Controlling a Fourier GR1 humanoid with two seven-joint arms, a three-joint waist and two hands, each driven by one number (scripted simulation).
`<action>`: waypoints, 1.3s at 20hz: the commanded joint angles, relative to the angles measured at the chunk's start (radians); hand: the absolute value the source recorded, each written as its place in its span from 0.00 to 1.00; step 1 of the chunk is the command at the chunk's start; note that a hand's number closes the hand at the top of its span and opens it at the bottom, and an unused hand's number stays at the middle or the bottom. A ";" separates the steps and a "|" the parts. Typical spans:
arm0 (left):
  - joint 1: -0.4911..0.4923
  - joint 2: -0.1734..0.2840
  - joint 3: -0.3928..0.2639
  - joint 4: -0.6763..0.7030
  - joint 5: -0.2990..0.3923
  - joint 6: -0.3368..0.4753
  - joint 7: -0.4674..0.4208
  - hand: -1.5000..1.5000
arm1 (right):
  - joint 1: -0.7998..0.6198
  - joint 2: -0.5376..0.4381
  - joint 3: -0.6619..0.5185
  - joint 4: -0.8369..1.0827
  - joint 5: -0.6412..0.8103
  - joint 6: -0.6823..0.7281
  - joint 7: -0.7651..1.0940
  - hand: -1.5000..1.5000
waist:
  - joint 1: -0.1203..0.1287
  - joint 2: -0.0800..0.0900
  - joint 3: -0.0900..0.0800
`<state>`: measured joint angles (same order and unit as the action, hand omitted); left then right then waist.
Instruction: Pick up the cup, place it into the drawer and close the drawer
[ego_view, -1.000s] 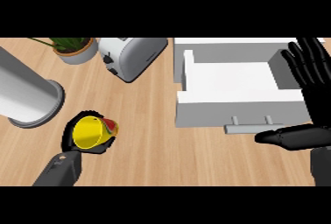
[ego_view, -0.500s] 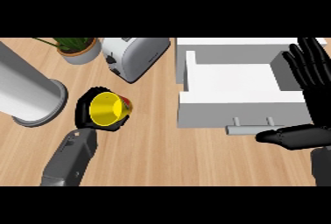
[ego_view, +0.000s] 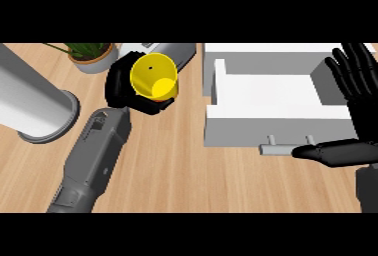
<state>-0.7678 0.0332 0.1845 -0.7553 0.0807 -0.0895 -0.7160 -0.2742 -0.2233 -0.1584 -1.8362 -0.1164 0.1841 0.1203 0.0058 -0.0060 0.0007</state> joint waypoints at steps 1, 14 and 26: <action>-0.131 -0.032 -0.062 -0.067 0.024 0.095 0.163 1.00 | -0.008 0.001 -0.001 0.007 -0.007 0.001 0.009 0.00 | -0.011 0.002 0.000; -0.495 -0.033 -0.229 0.181 0.104 0.392 0.424 1.00 | -0.017 0.002 0.005 -0.004 -0.007 0.017 -0.031 0.00 | -0.062 0.016 0.000; -0.558 -0.033 -0.470 0.435 0.205 0.372 0.505 1.00 | -0.096 -0.004 0.019 0.067 -0.022 0.042 -0.029 0.00 | -0.137 0.038 0.002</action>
<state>-1.3403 0.0001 -0.2061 -0.3752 0.2666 0.3226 -0.2271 -0.3381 -0.2151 -0.1376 -1.7898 -0.1259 0.2111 0.0837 -0.1068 0.0252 0.0021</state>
